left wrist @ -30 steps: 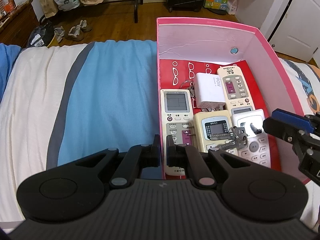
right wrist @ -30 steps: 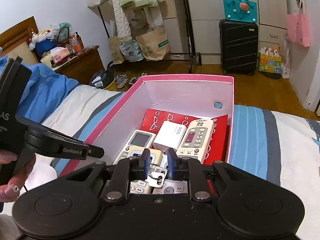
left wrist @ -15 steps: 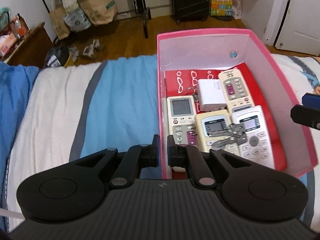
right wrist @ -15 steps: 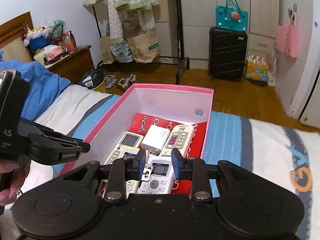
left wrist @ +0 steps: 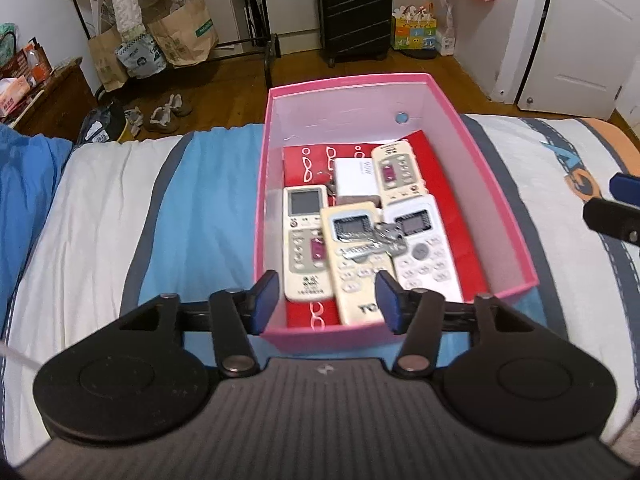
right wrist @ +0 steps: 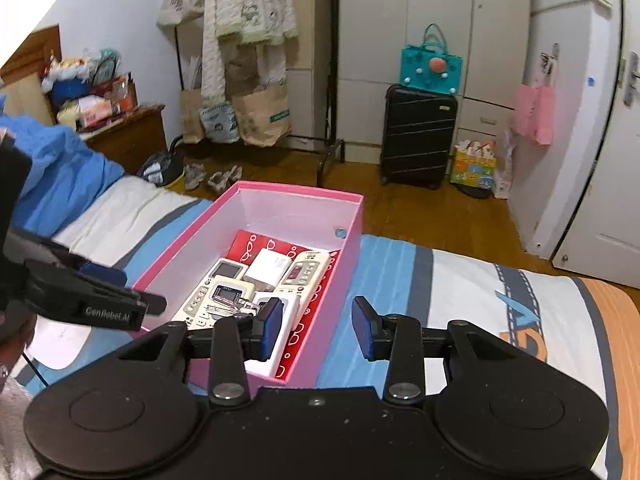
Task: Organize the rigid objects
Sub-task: 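Lower the pink box onto the bed and open the left gripper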
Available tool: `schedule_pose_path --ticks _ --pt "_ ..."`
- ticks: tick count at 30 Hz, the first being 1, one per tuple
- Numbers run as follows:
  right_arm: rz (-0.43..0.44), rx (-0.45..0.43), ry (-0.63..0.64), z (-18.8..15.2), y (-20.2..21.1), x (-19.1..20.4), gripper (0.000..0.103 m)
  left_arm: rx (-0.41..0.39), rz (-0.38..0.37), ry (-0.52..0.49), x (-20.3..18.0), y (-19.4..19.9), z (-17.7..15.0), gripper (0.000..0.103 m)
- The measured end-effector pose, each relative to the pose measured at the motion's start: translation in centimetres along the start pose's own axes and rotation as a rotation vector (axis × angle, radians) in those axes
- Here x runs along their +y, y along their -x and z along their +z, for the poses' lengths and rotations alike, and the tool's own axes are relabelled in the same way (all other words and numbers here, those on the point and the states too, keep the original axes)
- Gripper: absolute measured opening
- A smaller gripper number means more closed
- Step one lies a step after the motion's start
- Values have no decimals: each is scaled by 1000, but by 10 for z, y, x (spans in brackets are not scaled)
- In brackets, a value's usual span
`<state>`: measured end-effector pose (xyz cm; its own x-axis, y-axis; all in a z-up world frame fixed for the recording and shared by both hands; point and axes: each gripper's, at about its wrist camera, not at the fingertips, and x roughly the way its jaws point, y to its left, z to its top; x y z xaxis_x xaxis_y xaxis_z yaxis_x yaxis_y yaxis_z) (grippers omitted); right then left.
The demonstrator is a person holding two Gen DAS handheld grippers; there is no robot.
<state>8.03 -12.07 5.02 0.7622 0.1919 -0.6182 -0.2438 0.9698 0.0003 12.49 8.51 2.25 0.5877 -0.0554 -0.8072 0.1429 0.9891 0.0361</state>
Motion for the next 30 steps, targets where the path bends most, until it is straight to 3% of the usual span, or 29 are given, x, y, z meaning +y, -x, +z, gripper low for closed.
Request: schedule_pose_path --ticks 6,15,21,25,30 --pt "3 -79 -35 -13 33 -8 52 -43 30 17 -17 26 -22 65" --pt "-11 -185 -95 -44 59 -22 56 -125 19 36 -39 64 -52 68" --pt "-52 -216 -113 -60 71 -25 72 -193 6 40 -51 80 -63 74" --pt "-78 -234 -105 -67 74 -25 99 -232 16 43 -55 85 -69 78" --pt "-129 -275 -115 -65 80 -23 102 -277 42 18 -60 85 -71 84"
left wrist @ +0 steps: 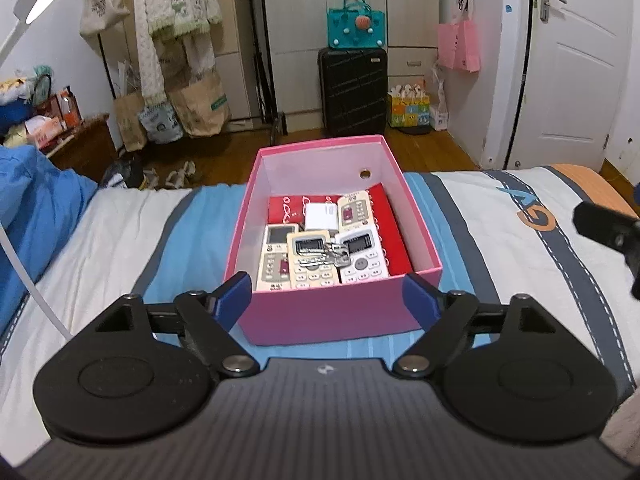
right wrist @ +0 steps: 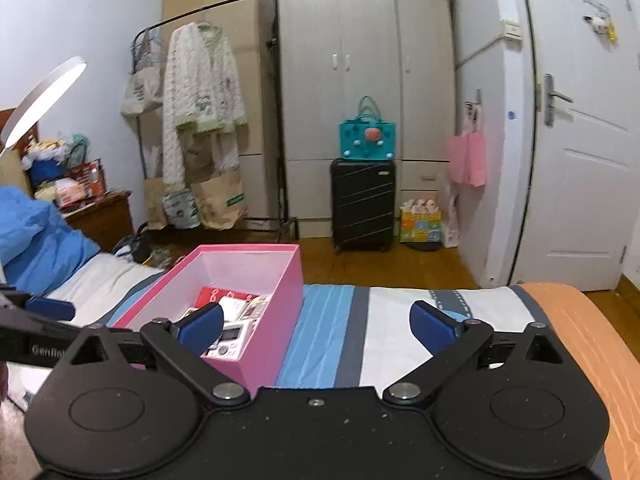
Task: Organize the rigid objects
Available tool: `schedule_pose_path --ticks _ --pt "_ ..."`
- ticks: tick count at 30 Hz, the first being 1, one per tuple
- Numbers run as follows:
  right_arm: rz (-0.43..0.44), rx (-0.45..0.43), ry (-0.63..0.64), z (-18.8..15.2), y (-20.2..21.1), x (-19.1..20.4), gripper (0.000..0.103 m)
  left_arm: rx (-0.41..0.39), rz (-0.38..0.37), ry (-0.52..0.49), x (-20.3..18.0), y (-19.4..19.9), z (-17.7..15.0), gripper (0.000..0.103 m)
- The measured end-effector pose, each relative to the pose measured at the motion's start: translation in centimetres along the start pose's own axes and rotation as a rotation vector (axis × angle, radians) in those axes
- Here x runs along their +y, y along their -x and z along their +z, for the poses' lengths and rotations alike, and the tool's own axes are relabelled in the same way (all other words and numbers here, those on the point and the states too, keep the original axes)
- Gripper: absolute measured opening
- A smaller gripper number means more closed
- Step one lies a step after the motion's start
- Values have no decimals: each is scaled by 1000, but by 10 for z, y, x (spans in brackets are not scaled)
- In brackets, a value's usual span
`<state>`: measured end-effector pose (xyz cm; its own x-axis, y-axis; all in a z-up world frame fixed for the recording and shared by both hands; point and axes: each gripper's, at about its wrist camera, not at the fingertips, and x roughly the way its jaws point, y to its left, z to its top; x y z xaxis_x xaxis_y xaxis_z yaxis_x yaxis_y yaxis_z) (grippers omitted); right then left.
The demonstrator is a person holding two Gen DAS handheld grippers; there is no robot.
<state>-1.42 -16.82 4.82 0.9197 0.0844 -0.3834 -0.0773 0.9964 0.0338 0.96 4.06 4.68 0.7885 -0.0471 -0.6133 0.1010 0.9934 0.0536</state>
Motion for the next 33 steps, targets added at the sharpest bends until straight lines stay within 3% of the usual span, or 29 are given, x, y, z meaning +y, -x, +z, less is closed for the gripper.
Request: schedule_pose_path --ticks 12,33 --pt "-85 22 -18 1 0 -7 103 -30 34 -3 2 0 0 103" --pt "-122 79 23 -2 -5 -1 103 66 49 40 4 -17 -5 103"
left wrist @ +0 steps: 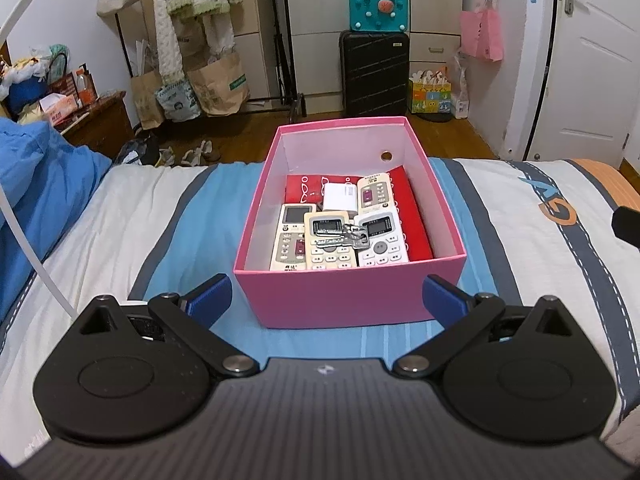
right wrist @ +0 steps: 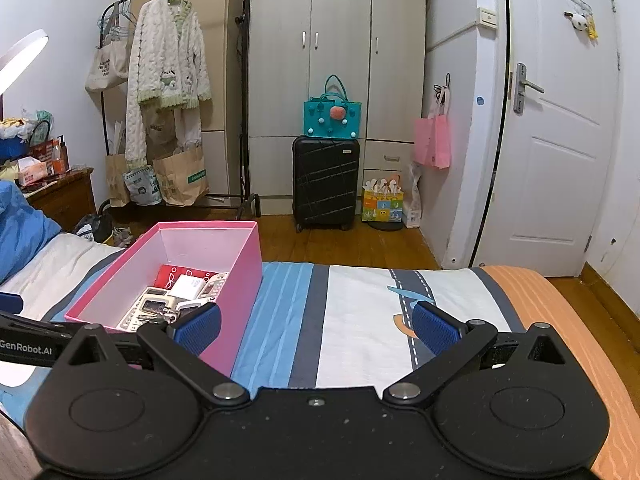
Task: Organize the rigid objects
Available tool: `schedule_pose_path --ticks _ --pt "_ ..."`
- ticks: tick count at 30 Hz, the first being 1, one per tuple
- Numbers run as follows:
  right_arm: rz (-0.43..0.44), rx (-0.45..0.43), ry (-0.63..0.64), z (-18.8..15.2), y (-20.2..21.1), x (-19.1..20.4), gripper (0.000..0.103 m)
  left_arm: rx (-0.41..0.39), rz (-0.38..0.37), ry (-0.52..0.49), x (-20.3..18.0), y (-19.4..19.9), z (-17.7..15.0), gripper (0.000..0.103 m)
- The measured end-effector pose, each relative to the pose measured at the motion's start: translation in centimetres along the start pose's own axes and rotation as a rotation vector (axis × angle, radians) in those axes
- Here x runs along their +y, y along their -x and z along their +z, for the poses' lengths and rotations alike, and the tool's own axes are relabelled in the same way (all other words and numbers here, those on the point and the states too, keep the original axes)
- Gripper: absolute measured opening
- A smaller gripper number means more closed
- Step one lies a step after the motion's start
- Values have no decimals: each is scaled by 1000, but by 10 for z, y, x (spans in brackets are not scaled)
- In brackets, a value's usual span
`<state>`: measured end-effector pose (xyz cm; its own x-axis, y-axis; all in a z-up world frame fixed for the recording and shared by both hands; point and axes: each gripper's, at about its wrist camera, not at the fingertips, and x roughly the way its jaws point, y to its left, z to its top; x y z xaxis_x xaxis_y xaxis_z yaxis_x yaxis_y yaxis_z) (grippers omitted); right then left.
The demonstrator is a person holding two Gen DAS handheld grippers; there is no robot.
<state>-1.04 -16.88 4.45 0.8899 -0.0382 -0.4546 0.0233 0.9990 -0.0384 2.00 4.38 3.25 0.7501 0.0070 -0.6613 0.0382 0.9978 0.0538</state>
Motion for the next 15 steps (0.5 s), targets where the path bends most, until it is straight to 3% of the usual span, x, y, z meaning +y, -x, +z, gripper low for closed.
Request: schedule_pose_path --ticks 15 --pt "-10 32 18 -1 -5 4 103 22 26 0 0 -3 0 103"
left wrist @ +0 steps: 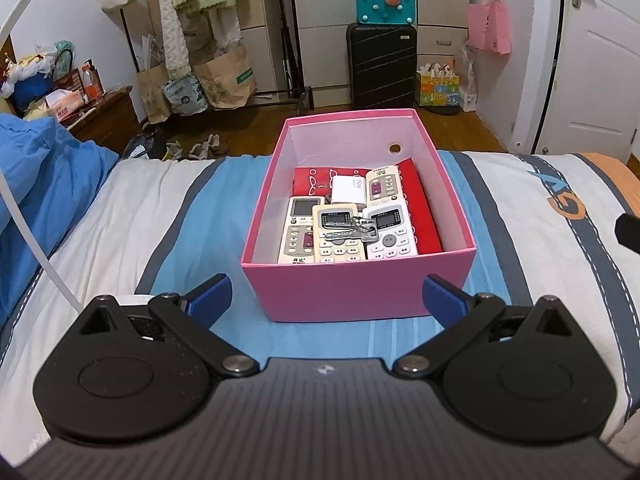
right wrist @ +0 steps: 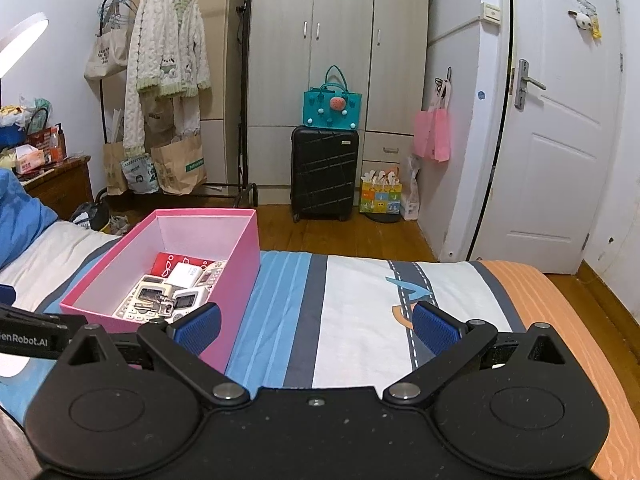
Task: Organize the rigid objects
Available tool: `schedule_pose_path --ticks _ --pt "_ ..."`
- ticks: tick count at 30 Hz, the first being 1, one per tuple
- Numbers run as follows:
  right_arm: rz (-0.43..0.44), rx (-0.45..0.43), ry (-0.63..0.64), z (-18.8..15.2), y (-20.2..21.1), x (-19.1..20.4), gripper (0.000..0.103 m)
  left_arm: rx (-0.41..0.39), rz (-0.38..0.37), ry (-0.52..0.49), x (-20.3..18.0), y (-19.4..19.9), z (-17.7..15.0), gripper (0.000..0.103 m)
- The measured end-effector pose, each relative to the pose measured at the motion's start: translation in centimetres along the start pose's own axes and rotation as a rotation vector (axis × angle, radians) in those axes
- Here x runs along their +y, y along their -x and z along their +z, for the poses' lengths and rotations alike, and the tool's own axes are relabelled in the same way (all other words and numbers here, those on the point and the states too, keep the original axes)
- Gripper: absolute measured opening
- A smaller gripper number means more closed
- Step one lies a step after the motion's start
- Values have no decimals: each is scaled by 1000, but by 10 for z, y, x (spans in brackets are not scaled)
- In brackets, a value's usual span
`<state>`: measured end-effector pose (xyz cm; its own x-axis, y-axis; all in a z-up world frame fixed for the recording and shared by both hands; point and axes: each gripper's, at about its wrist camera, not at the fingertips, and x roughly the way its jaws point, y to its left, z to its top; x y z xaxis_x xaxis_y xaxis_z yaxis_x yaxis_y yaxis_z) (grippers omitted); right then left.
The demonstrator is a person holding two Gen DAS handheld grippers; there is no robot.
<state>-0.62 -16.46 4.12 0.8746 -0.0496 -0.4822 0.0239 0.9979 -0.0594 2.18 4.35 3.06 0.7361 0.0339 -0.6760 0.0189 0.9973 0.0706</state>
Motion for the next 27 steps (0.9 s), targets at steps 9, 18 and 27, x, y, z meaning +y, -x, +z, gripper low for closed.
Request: schedule_pose_path --ticks 9,18,27 --pt "-8 13 -22 1 -2 -5 103 23 16 -10 -2 -4 1 103" --pt "-12 17 -28 -2 -1 -3 103 34 30 -5 -1 -7 2 103" --pt "-14 15 -25 -1 0 -3 103 21 39 -12 0 -5 2 103"
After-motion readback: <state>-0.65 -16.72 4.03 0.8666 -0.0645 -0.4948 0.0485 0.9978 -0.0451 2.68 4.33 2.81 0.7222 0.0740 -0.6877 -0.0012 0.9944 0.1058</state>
